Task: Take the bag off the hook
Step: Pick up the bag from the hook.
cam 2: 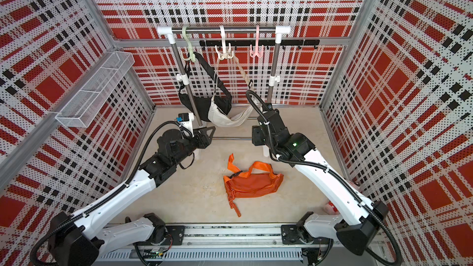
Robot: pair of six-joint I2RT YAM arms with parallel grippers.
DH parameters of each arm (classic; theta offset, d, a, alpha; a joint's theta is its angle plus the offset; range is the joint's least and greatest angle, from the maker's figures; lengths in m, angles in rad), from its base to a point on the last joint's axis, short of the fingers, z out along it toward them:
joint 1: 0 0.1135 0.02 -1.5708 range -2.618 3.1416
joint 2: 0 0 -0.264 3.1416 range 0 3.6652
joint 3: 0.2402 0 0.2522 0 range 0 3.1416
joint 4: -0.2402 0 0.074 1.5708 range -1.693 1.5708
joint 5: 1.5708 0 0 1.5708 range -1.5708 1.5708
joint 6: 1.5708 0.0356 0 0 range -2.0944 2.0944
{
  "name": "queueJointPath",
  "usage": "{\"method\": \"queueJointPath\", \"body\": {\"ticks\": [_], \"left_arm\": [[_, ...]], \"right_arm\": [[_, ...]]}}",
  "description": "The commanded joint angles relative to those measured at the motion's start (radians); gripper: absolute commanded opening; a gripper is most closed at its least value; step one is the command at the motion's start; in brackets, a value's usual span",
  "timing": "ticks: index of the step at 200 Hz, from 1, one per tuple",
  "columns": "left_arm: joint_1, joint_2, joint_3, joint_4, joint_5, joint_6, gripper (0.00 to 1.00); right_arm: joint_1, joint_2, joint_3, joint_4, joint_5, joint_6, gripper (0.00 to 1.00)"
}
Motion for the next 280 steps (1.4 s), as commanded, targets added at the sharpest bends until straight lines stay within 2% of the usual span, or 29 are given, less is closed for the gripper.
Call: {"method": "queueJointPath", "body": {"ticks": [1,21,47,87,123,165,202,233,280], "left_arm": [[0.055,0.066,0.092,-0.004,0.067,0.066,0.54],[0.080,0.130,0.178,-0.007,0.072,0.098,0.54],[0.103,0.210,0.295,-0.023,0.069,0.155,0.54],[0.116,0.350,0.477,-0.077,0.040,0.243,0.54],[0.132,0.466,0.609,-0.081,0.076,0.269,0.54],[0.152,0.573,0.739,-0.073,0.142,0.287,0.54],[0.152,0.639,0.822,-0.079,0.132,0.307,0.53],[0.153,0.668,0.859,-0.086,0.132,0.320,0.48],[0.153,0.679,0.866,-0.077,0.128,0.325,0.39]], "right_arm": [[-0.014,0.080,0.117,0.093,0.081,-0.133,0.59],[-0.028,0.147,0.198,0.162,0.094,-0.202,0.59],[-0.048,0.201,0.218,0.311,0.098,-0.278,0.60],[-0.098,0.300,0.273,0.454,0.043,-0.323,0.62],[-0.115,0.408,0.364,0.509,0.011,-0.372,0.62],[-0.132,0.477,0.350,0.666,-0.008,-0.461,0.64],[-0.150,0.569,0.436,0.713,-0.013,-0.499,0.67],[-0.153,0.642,0.512,0.725,-0.001,-0.538,0.68],[-0.154,0.657,0.485,0.798,0.029,-0.578,0.62]]}}
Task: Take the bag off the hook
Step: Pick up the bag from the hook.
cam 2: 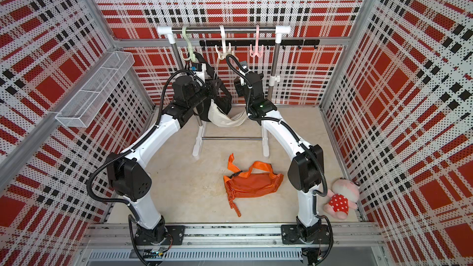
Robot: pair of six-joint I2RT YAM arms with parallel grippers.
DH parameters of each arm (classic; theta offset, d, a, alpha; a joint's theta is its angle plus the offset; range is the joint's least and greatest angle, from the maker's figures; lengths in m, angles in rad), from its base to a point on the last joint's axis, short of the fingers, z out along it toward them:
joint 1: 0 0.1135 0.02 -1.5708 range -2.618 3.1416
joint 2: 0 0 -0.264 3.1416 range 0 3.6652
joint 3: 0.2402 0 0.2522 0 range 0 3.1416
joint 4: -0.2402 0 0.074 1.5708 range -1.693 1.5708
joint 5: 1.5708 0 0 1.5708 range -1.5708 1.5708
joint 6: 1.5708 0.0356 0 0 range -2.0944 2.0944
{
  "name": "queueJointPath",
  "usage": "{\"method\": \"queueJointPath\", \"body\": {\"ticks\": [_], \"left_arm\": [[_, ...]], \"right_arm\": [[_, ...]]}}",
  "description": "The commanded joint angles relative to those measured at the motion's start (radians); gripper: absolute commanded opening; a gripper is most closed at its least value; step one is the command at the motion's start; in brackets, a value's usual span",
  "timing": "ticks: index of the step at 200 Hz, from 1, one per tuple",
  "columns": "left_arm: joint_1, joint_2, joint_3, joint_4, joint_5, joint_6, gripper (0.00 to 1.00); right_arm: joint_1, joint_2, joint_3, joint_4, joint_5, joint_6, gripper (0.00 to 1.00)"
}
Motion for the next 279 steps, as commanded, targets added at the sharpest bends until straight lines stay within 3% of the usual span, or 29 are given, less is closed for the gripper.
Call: {"method": "queueJointPath", "body": {"ticks": [1,34,100,186,214,279], "left_arm": [[0.007,0.018,0.025,-0.001,0.012,0.017,0.39],[0.007,0.013,0.022,0.005,0.015,0.011,0.33],[0.007,-0.019,-0.012,0.041,0.020,-0.001,0.31],[0.009,-0.039,-0.020,0.044,0.021,0.005,0.09],[0.012,-0.049,-0.022,0.048,0.023,0.002,0.08],[0.015,-0.080,-0.011,0.051,0.023,-0.004,0.00]], "right_arm": [[-0.002,0.000,-0.014,0.083,0.012,-0.052,0.62],[-0.004,0.010,-0.027,0.104,-0.003,-0.073,0.55],[-0.007,0.034,-0.014,0.117,-0.017,-0.091,0.50],[-0.010,0.024,-0.029,0.136,-0.026,-0.101,0.21],[-0.011,0.016,-0.033,0.151,-0.022,-0.107,0.06],[-0.011,-0.052,0.031,0.040,-0.069,-0.093,0.00]]}}
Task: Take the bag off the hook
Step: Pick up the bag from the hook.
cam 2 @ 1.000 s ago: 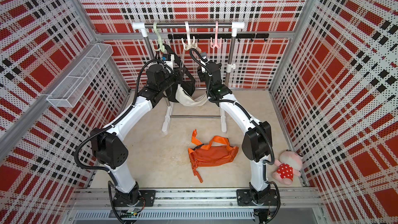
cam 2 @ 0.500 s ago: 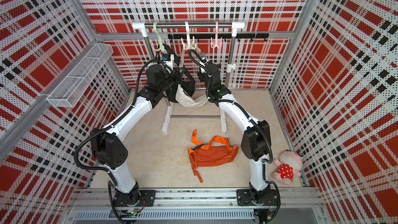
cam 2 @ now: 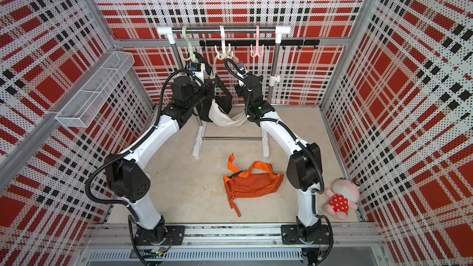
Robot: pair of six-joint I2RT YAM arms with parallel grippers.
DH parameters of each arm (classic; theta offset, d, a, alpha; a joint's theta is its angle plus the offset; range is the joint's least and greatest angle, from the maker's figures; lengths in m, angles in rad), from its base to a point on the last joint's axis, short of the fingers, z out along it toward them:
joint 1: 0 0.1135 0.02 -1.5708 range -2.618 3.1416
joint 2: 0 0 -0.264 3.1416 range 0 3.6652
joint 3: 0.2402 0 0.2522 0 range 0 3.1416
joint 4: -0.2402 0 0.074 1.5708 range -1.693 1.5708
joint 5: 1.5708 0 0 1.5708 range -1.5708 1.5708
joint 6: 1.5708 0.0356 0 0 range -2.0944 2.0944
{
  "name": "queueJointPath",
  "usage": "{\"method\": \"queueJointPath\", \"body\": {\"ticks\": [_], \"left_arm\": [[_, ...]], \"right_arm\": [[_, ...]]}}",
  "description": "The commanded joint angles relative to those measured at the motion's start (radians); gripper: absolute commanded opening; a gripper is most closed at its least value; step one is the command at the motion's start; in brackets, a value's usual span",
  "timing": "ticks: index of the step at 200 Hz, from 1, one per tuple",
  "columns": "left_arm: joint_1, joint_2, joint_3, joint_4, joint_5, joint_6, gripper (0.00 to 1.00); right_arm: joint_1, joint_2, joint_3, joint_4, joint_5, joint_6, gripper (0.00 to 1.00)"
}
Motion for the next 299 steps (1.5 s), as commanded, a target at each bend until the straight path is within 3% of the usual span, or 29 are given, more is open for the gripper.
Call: {"method": "queueJointPath", "body": {"ticks": [1,35,58,198,227,299], "left_arm": [[0.008,-0.054,0.009,0.028,0.018,-0.005,0.00],[0.008,-0.057,0.049,0.004,0.022,-0.015,0.00],[0.008,-0.050,0.085,-0.015,0.012,-0.007,0.00],[0.007,0.033,0.296,-0.057,0.004,-0.005,0.00],[0.008,0.023,0.284,-0.053,0.022,-0.016,0.00],[0.007,-0.112,0.104,0.014,0.041,-0.037,0.00]], "right_arm": [[-0.006,-0.070,0.063,-0.069,-0.040,-0.002,0.00],[-0.006,-0.048,0.259,-0.310,-0.095,0.003,0.00],[-0.006,-0.055,0.301,-0.383,-0.104,0.005,0.01],[-0.006,-0.070,0.373,-0.333,-0.096,0.025,0.02],[-0.005,-0.094,0.352,-0.337,-0.104,0.041,0.02],[0.047,-0.205,0.206,-0.303,-0.129,0.043,0.02]]}}
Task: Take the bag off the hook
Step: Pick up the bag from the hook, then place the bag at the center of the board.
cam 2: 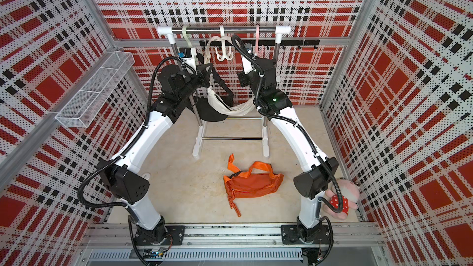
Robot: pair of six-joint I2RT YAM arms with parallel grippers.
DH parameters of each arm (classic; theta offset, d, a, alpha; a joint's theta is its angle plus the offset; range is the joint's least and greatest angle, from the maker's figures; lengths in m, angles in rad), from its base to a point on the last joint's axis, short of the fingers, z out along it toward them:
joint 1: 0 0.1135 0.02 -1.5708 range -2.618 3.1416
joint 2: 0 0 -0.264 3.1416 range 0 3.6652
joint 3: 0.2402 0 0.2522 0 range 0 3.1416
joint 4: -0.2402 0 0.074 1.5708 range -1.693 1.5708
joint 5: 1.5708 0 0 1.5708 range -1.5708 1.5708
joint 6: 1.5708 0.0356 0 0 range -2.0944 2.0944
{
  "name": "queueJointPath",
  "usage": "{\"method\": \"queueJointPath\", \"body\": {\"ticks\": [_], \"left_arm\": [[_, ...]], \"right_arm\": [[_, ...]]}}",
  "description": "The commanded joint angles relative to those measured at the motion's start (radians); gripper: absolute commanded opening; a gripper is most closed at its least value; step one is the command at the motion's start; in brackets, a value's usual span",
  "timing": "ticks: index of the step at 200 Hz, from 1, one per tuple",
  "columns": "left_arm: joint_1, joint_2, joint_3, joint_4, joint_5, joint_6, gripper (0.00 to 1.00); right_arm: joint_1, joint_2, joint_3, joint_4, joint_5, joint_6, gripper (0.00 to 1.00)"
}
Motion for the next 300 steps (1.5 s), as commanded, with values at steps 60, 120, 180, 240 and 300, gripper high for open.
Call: {"method": "queueJointPath", "body": {"ticks": [60,120,180,240,300], "left_arm": [[0.005,-0.190,-0.161,0.071,0.037,-0.024,0.00],[0.005,-0.371,-0.326,0.023,0.033,-0.012,0.00],[0.005,-0.611,-0.540,-0.099,0.010,0.008,0.00],[-0.001,-0.839,-0.751,-0.221,-0.014,-0.037,0.00],[-0.013,-0.997,-0.840,-0.332,-0.062,-0.073,0.00]], "right_arm": [[0.087,-0.162,-0.130,0.049,0.048,0.007,0.02],[0.203,-0.265,-0.209,0.005,0.119,0.079,0.01],[0.417,-0.361,-0.348,-0.028,0.248,0.152,0.01],[0.578,-0.382,-0.464,-0.074,0.299,0.307,0.00],[0.689,-0.367,-0.484,-0.132,0.322,0.391,0.00]]}}
